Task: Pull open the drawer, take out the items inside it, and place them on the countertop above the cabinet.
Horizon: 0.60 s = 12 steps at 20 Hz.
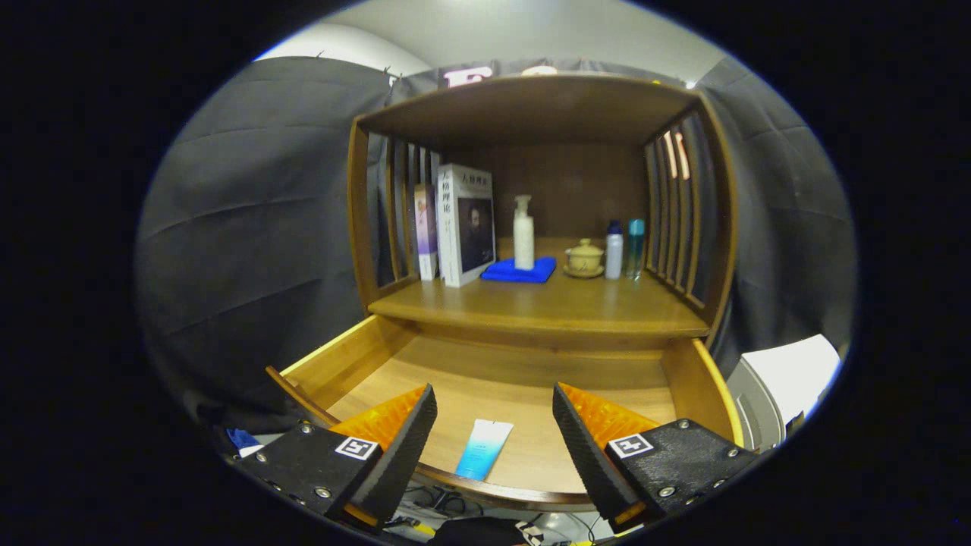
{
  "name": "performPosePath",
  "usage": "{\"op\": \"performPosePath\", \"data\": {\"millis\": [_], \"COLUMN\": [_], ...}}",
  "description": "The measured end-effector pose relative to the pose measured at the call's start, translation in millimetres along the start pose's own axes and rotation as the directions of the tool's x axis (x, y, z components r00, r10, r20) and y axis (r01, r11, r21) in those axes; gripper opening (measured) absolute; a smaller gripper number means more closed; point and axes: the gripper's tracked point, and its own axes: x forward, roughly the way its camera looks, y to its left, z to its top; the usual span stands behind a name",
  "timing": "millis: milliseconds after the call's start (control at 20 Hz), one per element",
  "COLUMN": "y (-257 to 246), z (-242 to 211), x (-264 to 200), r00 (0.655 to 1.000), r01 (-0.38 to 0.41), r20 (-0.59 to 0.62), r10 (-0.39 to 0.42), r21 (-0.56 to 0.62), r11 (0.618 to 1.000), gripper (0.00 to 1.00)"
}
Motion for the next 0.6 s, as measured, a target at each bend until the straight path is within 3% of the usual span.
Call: {"op": "performPosePath", "data": {"millis": [150,250,600], "y": [7,0,15], "z": [-14,-26,-71], "x": [25,46,74], "r00": [0.988,0.975,0.862], "r01": [-0.051,-0.048,-0.065], "r20": [-0.146,-0.219,-0.499], "r10": [0.053,0.048,0.091], "r21": [0.021,0.007,0.070], "r11": [0.998,0.999,0.995], "gripper": [0.95,0.95,0.95]}}
